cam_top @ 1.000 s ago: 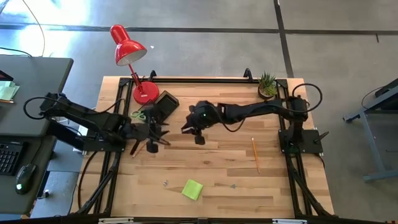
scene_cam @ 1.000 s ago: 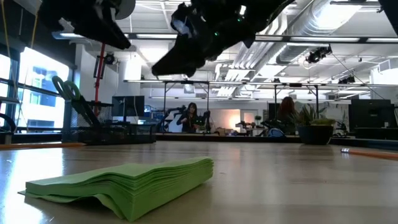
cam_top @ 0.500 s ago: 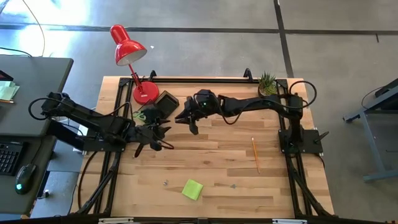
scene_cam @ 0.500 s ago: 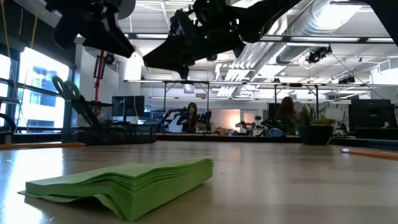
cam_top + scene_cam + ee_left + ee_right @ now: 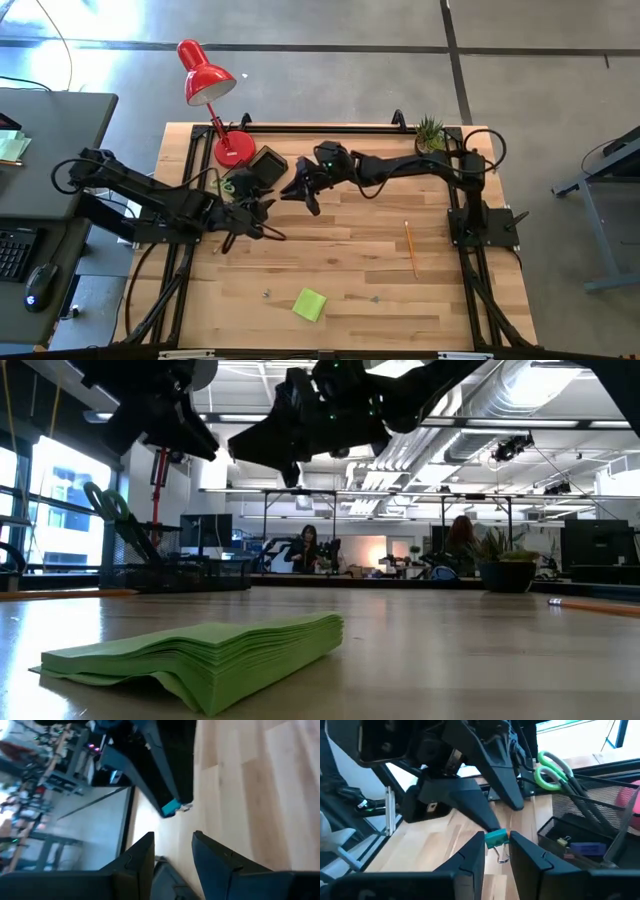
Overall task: Pick and place office supplies into organizer
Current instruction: Put the top blue binder clip into the desk organizer, then put the left yellow pencil into the desk organizer
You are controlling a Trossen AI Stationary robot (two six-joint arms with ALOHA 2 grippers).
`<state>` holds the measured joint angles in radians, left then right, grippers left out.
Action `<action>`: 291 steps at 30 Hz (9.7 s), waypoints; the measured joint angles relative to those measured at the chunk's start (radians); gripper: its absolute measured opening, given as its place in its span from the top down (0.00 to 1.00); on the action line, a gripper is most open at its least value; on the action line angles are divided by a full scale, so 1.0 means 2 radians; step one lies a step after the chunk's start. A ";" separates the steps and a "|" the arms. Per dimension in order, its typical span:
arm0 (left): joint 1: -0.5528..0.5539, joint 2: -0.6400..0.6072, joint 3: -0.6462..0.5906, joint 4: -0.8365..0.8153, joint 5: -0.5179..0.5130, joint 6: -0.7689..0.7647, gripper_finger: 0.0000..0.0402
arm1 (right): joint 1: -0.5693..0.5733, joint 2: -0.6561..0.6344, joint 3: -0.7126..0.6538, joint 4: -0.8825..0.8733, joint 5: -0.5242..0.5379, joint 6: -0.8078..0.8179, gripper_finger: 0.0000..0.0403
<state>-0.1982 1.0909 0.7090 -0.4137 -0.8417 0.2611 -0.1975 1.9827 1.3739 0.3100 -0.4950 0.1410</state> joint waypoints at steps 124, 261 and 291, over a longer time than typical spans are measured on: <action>-0.054 0.073 0.001 0.540 -0.266 0.271 0.71 | -0.010 -0.004 -0.001 0.291 0.007 0.200 0.82; 0.056 0.039 0.044 -0.371 0.339 -0.508 0.68 | 0.143 -0.074 -0.016 -0.390 0.168 -0.150 0.82; 0.056 0.042 -0.129 -0.228 0.414 -0.561 0.92 | 0.111 -0.074 -0.016 -0.368 0.185 -0.217 0.82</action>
<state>-0.0860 1.1744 0.4502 -0.8704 -0.0128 -0.8607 0.0244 1.8339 1.3411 -0.4268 -0.1250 -0.2935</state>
